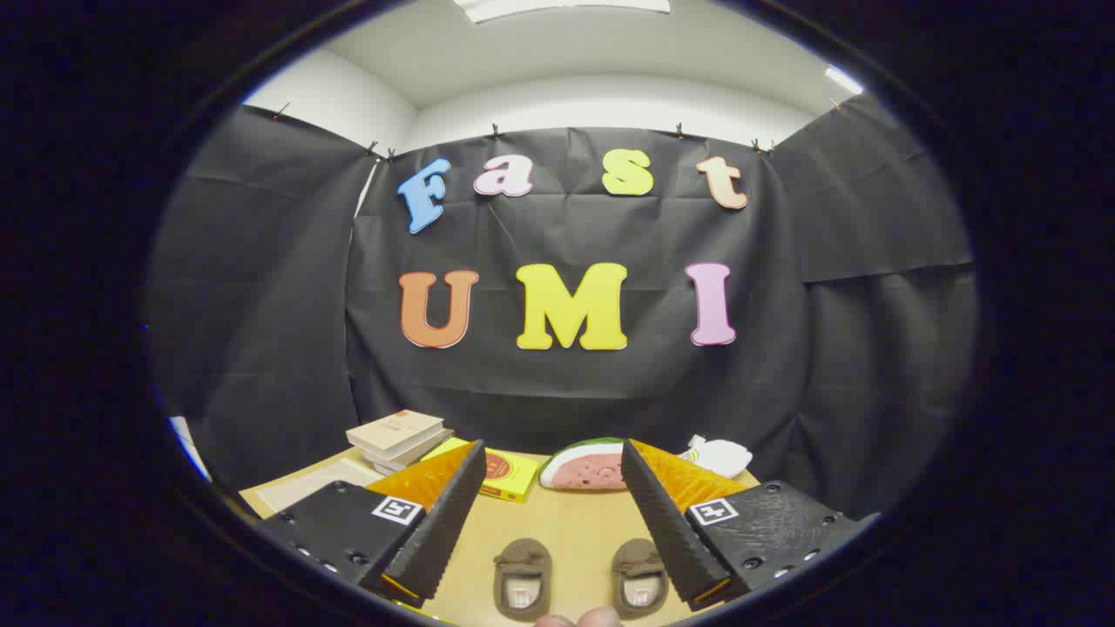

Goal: Open the storage box then place both shoes into the box .Put the left shoe in first, then the right shoe, with the right side of both shoes facing outward in a uniform manner.

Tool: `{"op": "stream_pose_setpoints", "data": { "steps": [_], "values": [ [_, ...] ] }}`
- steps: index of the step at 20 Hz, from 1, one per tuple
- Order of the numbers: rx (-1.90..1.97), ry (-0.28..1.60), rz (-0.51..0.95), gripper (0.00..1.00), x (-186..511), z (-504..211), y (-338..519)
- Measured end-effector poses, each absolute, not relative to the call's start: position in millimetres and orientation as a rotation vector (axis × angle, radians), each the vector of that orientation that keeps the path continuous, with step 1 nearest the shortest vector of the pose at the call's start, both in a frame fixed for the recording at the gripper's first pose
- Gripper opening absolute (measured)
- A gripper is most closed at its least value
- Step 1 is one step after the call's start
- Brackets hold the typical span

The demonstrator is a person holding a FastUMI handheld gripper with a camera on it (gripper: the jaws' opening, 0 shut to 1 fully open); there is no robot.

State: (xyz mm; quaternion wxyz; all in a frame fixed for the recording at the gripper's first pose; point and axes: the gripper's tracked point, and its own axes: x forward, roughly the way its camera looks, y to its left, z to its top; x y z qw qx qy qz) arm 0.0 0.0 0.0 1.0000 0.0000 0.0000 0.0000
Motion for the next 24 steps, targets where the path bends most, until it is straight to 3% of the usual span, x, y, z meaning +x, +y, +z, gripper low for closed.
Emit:
{"op": "stream_pose_setpoints", "data": {
  "steps": [18,24],
  "values": [
    [0.066,0.032,-0.054,0.95,-0.8,-2.4,12.1],
    [0.119,0.142,0.088,0.95,13.0,-42.5,57.2]
  ]
}}
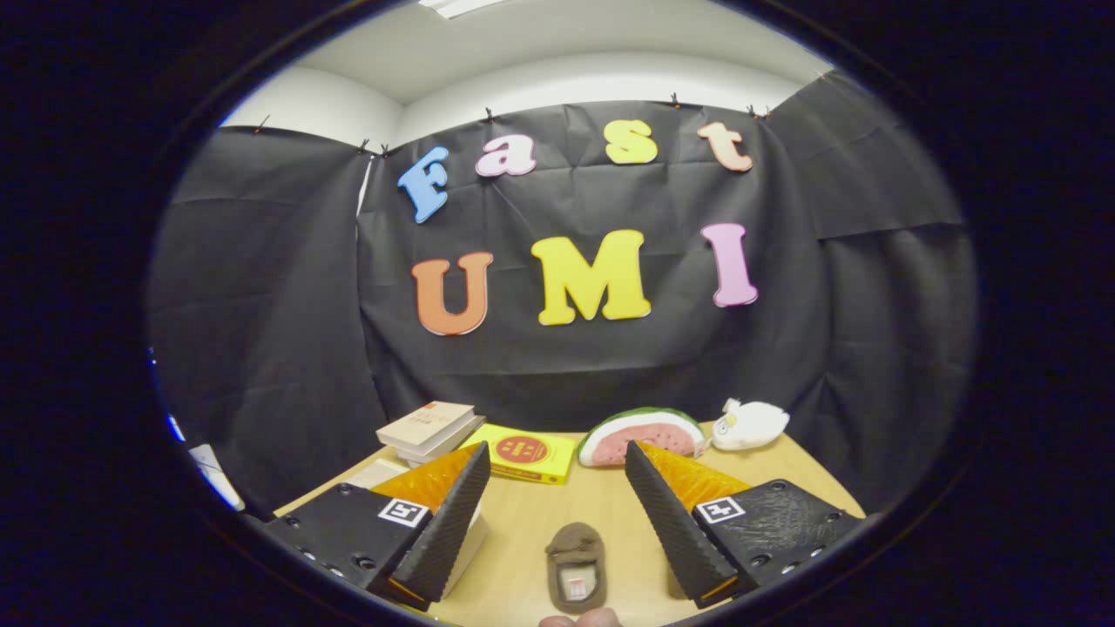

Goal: Open the storage box then place both shoes into the box .Put the left shoe in first, then the right shoe, with the right side of both shoes facing outward in a uniform manner.

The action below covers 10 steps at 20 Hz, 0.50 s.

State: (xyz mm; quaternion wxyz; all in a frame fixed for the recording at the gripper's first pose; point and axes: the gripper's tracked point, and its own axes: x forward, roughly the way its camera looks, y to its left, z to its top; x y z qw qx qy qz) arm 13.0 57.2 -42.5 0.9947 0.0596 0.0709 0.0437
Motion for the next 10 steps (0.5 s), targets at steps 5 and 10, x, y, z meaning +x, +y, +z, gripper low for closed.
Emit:
{"op": "stream_pose_setpoints", "data": {
  "steps": [5,10],
  "values": [
    [0.163,0.271,0.200,0.96,20.8,-104.1,115.9],
    [0.244,0.416,0.267,0.96,27.6,-169.2,162.7]
  ]
}}
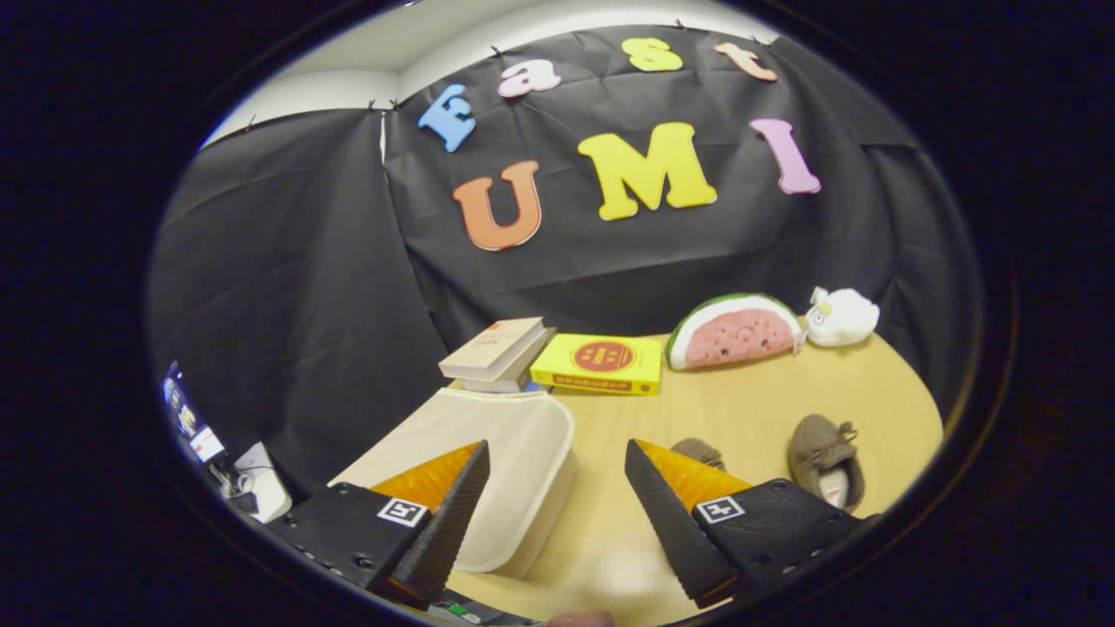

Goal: Open the storage box then place both shoes into the box .Put the left shoe in first, then the right shoe, with the right side of both shoes facing outward in a uniform manner.

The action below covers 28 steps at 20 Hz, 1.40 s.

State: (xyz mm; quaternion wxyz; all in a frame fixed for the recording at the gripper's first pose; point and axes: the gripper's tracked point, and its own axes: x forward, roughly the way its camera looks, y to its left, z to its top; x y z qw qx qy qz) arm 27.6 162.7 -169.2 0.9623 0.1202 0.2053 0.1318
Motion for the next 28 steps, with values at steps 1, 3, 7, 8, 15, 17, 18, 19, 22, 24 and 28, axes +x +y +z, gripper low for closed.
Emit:
{"op": "stream_pose_setpoints", "data": {
  "steps": [1,3,7,8,15,17,18,19,22,24,28],
  "values": [
    [0.255,0.436,0.273,0.96,28.6,-177.9,168.8],
    [0.280,0.465,0.294,0.96,28.9,-191.3,183.1],
    [0.336,0.545,0.344,0.96,29.6,-224.6,209.5],
    [0.360,0.562,0.350,0.95,30.5,-230.1,213.4],
    [0.551,0.647,0.375,0.97,29.7,-240.4,224.7],
    [0.587,0.667,0.376,0.97,30.0,-241.1,226.5],
    [0.603,0.677,0.379,0.97,30.0,-241.1,227.3],
    [0.616,0.679,0.377,0.97,30.2,-238.9,226.0],
    [0.629,0.668,0.359,0.85,35.5,-229.1,220.8],
    [0.622,0.639,0.326,0.76,41.2,-223.4,210.4],
    [0.633,0.586,0.292,0.31,41.3,-202.4,196.6]
  ]
}}
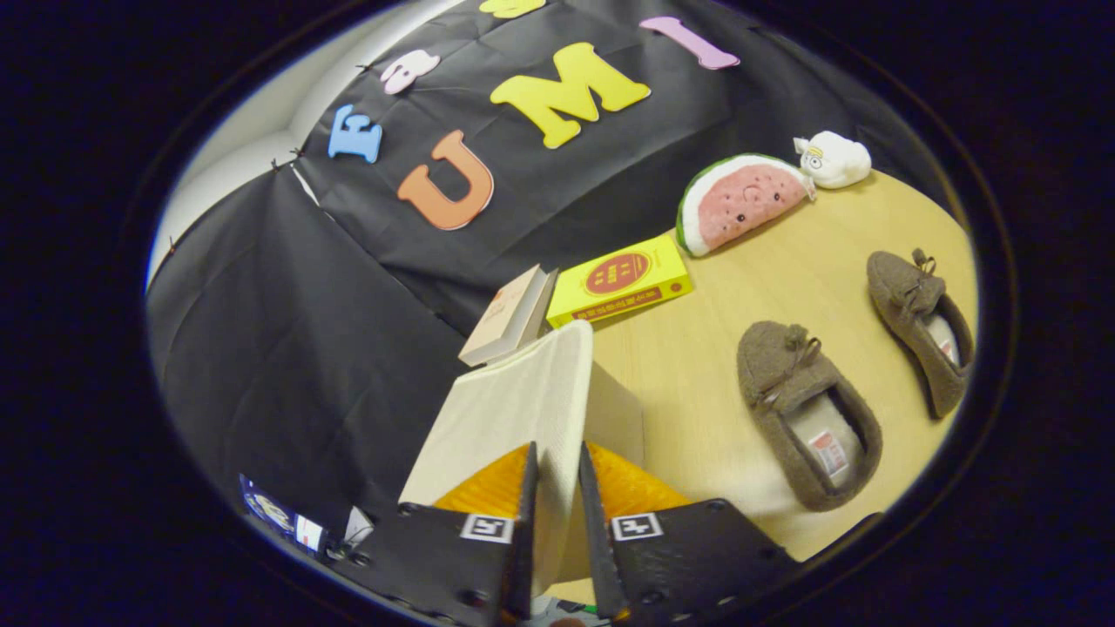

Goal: Open the storage box then place both shoes into the box .Put the left shoe in first, then the right shoe, with the right side of both shoes facing outward in a uniform manner.

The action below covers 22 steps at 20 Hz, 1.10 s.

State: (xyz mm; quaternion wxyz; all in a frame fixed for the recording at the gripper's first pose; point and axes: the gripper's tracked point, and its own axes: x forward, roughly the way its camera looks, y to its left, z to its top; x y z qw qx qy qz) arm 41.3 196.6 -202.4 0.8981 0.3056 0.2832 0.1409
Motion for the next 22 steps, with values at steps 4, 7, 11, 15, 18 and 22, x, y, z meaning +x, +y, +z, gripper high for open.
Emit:
{"op": "stream_pose_setpoints", "data": {
  "steps": [4,7,11,15,18,22],
  "values": [
    [0.597,0.577,0.305,0.02,43.8,-180.6,210.1],
    [0.589,0.569,0.308,0.00,44.9,-157.7,219.1],
    [0.542,0.475,0.385,0.00,49.0,-88.8,244.7],
    [0.485,0.404,0.502,0.00,49.0,-25.2,307.9],
    [0.431,0.389,0.579,0.00,53.3,-1.1,367.1],
    [0.366,0.405,0.639,0.00,61.3,-1.4,438.6]
  ]
}}
